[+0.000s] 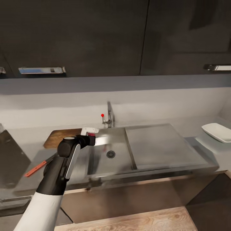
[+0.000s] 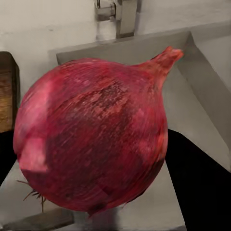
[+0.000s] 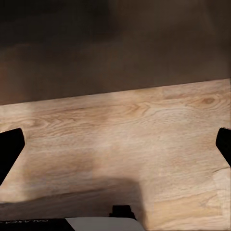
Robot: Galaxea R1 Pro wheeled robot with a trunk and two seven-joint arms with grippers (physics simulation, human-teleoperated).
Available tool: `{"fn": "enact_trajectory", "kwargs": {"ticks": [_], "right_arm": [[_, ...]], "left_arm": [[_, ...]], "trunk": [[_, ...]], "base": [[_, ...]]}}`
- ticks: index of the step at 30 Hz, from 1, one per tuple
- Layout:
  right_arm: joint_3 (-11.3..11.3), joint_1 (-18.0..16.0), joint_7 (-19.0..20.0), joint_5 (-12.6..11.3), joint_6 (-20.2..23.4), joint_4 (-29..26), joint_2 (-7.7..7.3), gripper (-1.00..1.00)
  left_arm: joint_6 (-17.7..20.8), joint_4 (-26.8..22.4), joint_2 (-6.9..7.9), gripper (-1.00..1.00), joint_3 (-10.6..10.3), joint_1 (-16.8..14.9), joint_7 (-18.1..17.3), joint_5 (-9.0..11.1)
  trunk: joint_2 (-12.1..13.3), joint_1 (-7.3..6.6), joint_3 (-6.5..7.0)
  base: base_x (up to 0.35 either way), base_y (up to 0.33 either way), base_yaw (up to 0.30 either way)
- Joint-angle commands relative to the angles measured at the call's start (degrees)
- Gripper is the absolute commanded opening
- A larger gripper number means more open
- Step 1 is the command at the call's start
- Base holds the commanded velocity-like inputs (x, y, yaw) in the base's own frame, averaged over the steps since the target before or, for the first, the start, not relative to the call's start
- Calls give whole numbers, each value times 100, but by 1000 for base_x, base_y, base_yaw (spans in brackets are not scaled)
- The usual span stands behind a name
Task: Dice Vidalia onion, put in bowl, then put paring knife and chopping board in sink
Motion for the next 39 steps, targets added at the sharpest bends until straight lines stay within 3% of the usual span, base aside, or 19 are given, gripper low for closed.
{"fn": "enact_trajectory", "kwargs": {"ticks": [1, 12, 28, 39], "right_arm": [[49, -6, -36, -41, -20, 3, -1, 100], [49, -6, -36, -41, -35, 9, -1, 100], [49, -6, -36, -41, -31, 17, 0, 100], [41, -6, -47, -49, -23, -1, -9, 100]], "left_arm": [[25, -11, 0, -100, 3, -5, 5, 10], [25, -68, 0, -100, 24, -5, 5, 3], [7, -4, 9, -100, 25, -5, 5, 0], [-10, 602, -6, -100, -9, -5, -4, 9]], "trunk": [[-12, 1, -3], [-12, 1, 98], [-12, 1, 209], [-12, 1, 182]], "base": [[-213, 248, 0], [-46, 297, 40], [214, 279, 129], [224, 28, 4]]}}
